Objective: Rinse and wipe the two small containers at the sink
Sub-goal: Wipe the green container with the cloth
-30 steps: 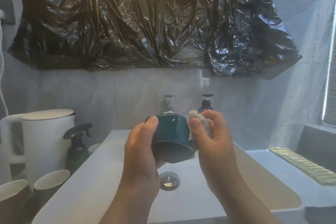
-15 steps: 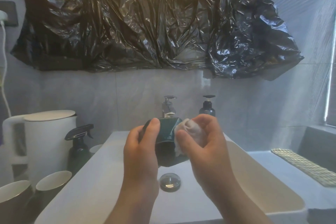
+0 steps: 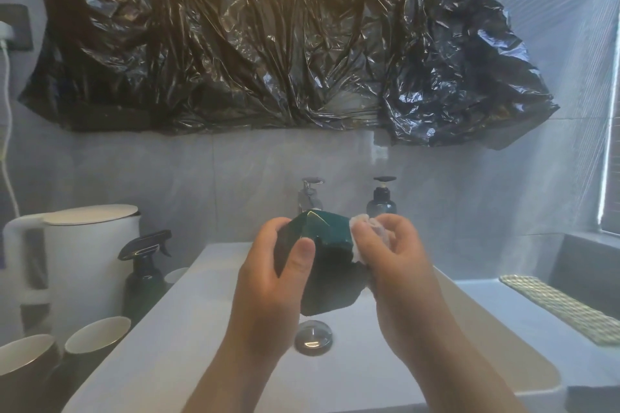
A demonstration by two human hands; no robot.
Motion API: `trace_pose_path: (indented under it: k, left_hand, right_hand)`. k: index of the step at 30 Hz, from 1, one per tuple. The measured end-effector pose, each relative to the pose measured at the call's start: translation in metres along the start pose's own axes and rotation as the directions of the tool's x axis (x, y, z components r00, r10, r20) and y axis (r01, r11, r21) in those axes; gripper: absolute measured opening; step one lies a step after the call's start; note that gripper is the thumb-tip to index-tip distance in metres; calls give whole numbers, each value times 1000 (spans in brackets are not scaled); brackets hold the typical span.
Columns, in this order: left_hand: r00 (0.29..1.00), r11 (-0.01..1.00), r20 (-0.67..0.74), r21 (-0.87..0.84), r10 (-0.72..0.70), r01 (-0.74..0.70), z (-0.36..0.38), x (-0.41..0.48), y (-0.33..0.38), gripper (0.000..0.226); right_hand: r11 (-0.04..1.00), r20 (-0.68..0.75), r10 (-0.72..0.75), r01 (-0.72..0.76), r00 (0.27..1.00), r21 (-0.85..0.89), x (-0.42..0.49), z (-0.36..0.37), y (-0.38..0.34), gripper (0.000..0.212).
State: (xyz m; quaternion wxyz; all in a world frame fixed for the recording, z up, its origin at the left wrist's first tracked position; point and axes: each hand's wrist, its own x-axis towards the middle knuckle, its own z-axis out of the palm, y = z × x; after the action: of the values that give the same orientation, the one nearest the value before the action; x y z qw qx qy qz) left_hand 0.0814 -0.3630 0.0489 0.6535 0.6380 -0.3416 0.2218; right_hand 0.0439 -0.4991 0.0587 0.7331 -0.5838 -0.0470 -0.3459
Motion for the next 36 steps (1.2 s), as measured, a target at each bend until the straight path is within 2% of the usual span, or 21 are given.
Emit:
trace_pose_path:
  k: [3,7,10,12,15,18,21,24,27,29,30,31,33,35,36]
  left_hand:
    - [991,974,80,191,110,-123,-8,1,-1,33]
    - [968,893,174,384,180,-235,-8,-1,-3,48]
    - [982,924,123,339,142,-177,-5,-2,-4,54]
    - [990,941,83,308,116,-136,-5,-1,-6,55]
    - [983,910,116,373,145,-179,-8,2,-3,56]
    - [975,876,148,431,166,-215,-6,1,2,63]
    - [982,900,132,397,137,-179,-2,0,0,63]
    - [994,955,77,284,72,-91,-4,2,-5,55]
    - [998,982,55,185,20,-30,-3,1,-3,51]
    - [997,996,3,54,-75,75,3,-2,2,49]
    - [979,979,-33,-39,-199,198,5,-1,7,50]
    - [926,917,-42,-168,-374,363,7,0,12,51]
    - [749,665,39,-432,-661,609,9,4,17,55]
    - [638,461,156,-567,-754,683,8,6,16,59]
    - [618,416,182,-593,-765,690,8,7,12,59]
  right_hand:
    - [989,19,-115,117,993,-89,-1,-2,-3,32]
    - [990,-25,-106,104,994,-98,3,-6,-4,29]
    - [997,-56,-45,41,997,-63,6,-7,-1,35]
    - [991,-15,-83,81,996,-103,3,-4,-1,37]
    - [979,4,-145,144,989,-146,-2,0,-2,35]
    - [993,-70,-78,72,994,-93,1,-3,-4,26]
    - [999,-68,-12,10,998,-37,4,-6,-4,31]
    - [992,-3,-90,90,996,-89,1,-4,-5,42]
    - [995,-35,-93,91,995,-49,3,-5,-3,38]
    - [997,-21,-73,73,997,-4,5,-7,-2,31]
    - [997,8,-75,75,997,17,4,-7,-1,27]
    - [995,38,-94,93,995,27,3,-7,0,22]
    - [986,97,-169,168,981,9,-3,-3,0,18]
    - [970,137,-237,242,962,-25,-8,1,1,21]
    - [964,142,-255,263,956,-35,-10,3,1,23]
